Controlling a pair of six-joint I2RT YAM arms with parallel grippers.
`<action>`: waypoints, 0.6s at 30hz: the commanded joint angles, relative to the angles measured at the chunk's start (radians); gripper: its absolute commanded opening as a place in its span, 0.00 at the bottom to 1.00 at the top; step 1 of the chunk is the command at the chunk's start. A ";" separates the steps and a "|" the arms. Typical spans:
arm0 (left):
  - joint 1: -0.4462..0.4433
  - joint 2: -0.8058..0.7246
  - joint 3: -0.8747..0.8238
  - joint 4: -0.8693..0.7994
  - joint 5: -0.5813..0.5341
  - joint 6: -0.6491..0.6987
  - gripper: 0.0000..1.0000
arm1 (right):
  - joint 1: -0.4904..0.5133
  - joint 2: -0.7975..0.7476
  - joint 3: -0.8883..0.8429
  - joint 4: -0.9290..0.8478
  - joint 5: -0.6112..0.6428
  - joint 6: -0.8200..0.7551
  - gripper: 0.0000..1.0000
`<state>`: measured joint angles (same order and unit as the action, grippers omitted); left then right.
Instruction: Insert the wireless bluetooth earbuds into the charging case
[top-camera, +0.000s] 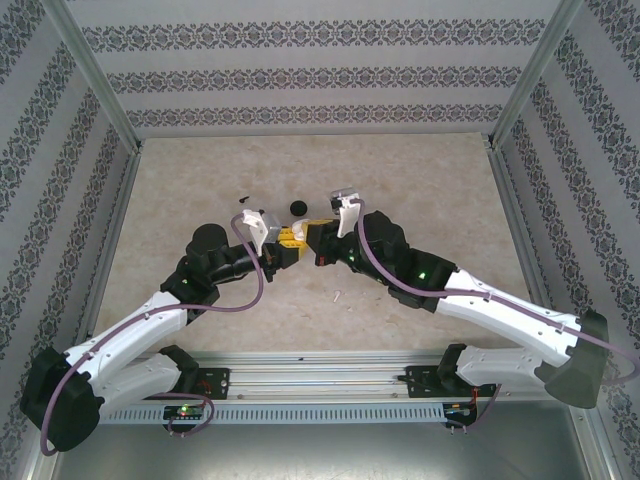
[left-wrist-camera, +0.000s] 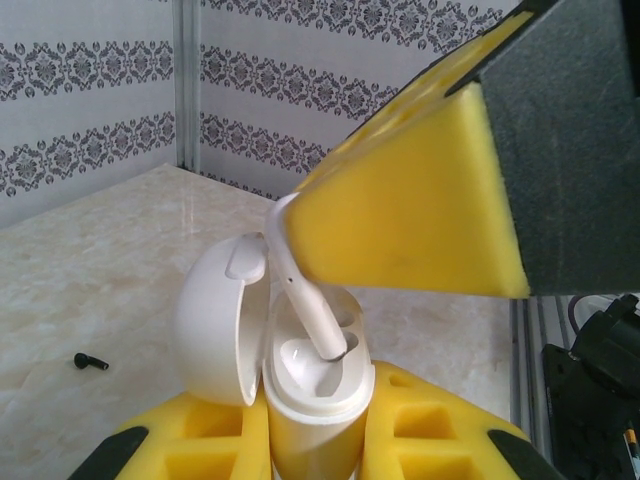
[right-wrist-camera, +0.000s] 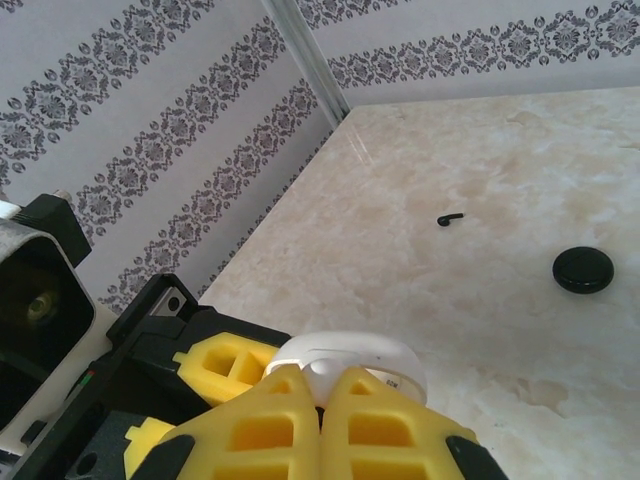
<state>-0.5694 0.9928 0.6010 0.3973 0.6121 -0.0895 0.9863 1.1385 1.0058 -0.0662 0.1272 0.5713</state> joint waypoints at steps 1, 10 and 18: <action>-0.017 0.004 0.027 0.082 -0.002 -0.004 0.08 | 0.002 -0.027 -0.026 0.005 0.014 -0.023 0.02; -0.016 0.009 0.032 0.101 -0.007 -0.019 0.08 | 0.002 -0.025 -0.042 0.000 -0.001 -0.042 0.03; -0.015 0.006 0.029 0.119 -0.021 -0.030 0.08 | 0.002 -0.038 -0.116 0.062 -0.018 -0.050 0.04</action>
<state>-0.5705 1.0073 0.6006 0.4114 0.6090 -0.1001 0.9855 1.1095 0.9375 0.0032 0.1276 0.5419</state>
